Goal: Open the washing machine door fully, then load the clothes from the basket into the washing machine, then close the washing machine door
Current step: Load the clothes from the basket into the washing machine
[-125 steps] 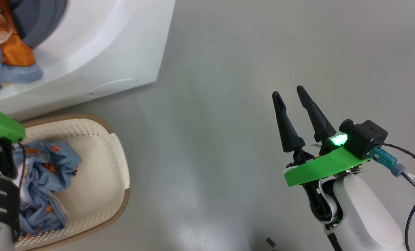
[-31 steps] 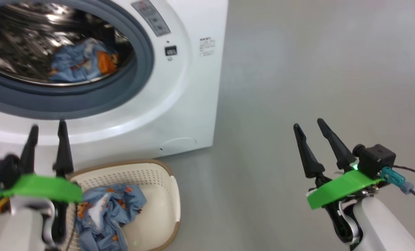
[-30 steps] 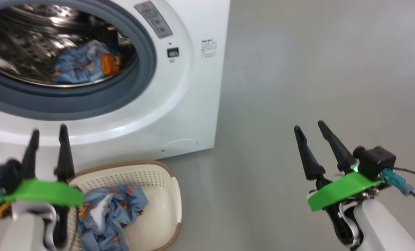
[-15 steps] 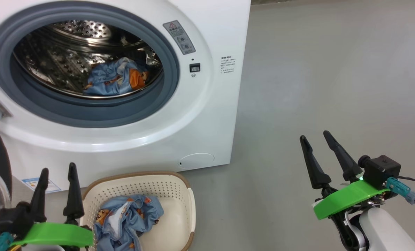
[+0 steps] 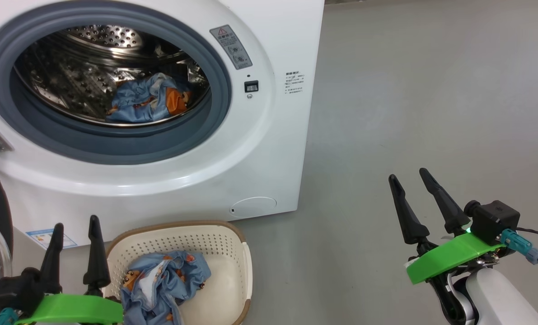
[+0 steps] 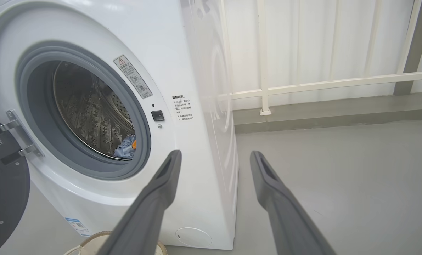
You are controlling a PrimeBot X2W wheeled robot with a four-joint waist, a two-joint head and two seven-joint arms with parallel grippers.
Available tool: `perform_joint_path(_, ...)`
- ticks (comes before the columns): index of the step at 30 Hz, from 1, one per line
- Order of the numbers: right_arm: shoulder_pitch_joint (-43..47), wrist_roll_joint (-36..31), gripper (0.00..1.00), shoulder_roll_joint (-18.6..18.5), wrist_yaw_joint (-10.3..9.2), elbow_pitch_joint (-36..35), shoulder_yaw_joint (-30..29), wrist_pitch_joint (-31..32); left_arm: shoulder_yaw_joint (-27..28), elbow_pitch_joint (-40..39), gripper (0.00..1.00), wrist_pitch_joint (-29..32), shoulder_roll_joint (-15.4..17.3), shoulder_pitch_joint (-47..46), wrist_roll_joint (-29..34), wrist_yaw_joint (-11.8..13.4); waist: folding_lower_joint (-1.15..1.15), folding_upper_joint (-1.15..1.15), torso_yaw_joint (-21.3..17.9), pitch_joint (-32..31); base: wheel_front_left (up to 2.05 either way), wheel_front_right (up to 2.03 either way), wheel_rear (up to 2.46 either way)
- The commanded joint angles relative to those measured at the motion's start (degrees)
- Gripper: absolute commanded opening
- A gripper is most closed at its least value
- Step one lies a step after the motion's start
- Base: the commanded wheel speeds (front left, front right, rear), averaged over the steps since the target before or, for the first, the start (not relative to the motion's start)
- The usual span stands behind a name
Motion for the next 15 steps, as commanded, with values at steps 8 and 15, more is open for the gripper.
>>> perform_joint_path(8, -0.23, -0.55, 1.0, -0.42, 0.26, -1.47, 0.31, -0.45, 2.13, -1.48, 1.0, -0.37, 0.26, -0.8, 0.63, -0.29, 0.0, 0.0, 0.3, 0.17, 0.0, 0.0, 0.0)
perform_joint_path(15, -0.31, -0.47, 1.0, -0.62, 0.26, -1.49, 0.37, -0.45, 2.25, -0.89, 1.0, -0.37, -0.15, -1.06, 0.68, -0.44, 0.0, 0.0, 0.56, 0.26, 0.0, 0.0, 0.0)
